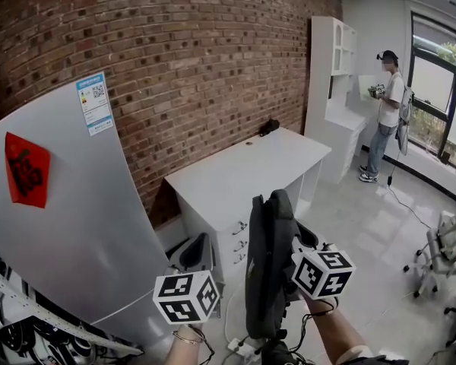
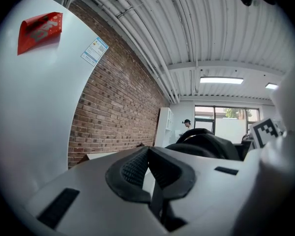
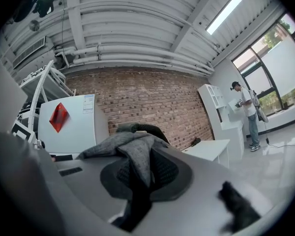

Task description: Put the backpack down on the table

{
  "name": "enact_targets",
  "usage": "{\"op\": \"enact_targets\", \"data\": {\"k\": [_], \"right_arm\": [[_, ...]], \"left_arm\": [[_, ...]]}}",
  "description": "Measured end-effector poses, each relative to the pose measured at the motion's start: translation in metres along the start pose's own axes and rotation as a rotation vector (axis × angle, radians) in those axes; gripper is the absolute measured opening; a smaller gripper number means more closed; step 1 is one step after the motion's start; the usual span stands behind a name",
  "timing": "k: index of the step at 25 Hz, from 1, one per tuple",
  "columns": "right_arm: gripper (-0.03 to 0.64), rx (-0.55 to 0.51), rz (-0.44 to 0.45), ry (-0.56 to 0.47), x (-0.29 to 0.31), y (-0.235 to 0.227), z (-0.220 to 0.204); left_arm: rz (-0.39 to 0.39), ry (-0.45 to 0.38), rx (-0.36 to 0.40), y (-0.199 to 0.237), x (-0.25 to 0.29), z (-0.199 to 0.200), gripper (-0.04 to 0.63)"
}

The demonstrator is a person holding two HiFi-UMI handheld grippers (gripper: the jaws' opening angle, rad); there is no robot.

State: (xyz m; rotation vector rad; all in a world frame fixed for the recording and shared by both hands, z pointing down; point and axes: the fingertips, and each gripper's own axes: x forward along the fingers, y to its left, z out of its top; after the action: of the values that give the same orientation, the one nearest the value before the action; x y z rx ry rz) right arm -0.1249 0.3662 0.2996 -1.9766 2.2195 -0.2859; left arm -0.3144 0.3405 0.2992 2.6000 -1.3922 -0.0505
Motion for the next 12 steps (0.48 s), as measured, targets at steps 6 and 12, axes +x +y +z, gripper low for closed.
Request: {"op": "enact_targets", "data": {"k": [6, 12], "right_arm": [[0.043, -0.024, 0.027, -0.001, 0.061, -0.032, 0.011], [0.043, -0.032, 0.093, 0.014, 0.121, -0.073, 0.028]], "left_arm": [[0.046, -0.024, -0.01, 0.014, 0.062, 0.006, 0.012], [0.091, -0.026, -0.016, 0.015, 0.136, 0.014, 0.012]]}}
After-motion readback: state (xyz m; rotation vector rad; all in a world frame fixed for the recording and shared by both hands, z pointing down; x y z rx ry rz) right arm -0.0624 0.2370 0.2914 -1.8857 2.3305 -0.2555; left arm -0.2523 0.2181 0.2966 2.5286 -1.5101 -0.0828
